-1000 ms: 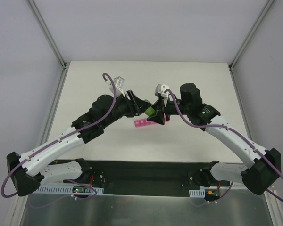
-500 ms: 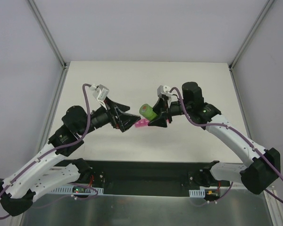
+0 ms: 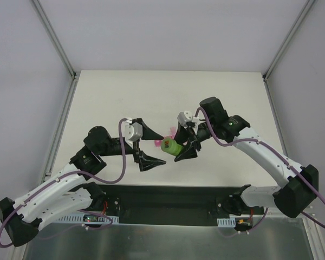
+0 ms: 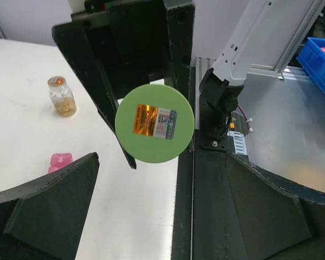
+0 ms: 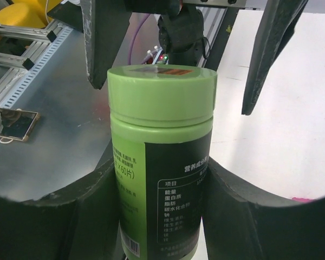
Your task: Sort the pills into containers
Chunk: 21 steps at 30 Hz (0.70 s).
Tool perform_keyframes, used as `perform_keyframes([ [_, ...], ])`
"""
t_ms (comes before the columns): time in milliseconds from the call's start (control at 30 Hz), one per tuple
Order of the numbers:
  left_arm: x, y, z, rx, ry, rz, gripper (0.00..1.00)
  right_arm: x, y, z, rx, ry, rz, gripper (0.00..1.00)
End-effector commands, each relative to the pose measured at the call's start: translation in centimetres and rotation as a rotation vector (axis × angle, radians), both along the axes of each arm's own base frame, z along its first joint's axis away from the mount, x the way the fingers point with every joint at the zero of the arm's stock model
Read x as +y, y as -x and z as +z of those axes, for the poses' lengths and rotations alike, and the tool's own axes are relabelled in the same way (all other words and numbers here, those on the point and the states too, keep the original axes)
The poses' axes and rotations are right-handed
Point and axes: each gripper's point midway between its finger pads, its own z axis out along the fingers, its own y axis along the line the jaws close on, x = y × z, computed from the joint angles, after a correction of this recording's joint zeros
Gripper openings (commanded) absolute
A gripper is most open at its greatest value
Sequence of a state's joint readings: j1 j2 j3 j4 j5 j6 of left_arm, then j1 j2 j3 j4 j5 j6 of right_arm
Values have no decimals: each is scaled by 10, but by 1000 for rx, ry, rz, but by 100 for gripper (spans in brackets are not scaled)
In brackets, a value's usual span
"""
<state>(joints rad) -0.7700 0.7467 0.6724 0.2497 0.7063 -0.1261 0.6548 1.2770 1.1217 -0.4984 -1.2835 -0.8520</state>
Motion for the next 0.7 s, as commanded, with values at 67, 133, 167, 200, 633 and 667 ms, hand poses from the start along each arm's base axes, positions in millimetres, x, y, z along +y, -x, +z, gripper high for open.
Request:
perform_keyframes([
  [67,-5,4,37,-199,107,-34,99,1,8,15,-56,-69,69,10],
  [133,-6,4,38,-198,109,-31,98,2,9,15,-54,-67,72,10],
  [167,-6,3,39,-192,110,-23,94,3,8,14,-54,-65,71,10],
  [200,-7,4,39,-190,111,-28,92,3,8,13,-52,-62,71,10],
  [633,-16,1,42,-146,90,-4,33,6,1,7,-57,-26,33,9],
  [667,-15,1,45,-126,98,0,27,6,-2,5,-64,-15,20,9],
])
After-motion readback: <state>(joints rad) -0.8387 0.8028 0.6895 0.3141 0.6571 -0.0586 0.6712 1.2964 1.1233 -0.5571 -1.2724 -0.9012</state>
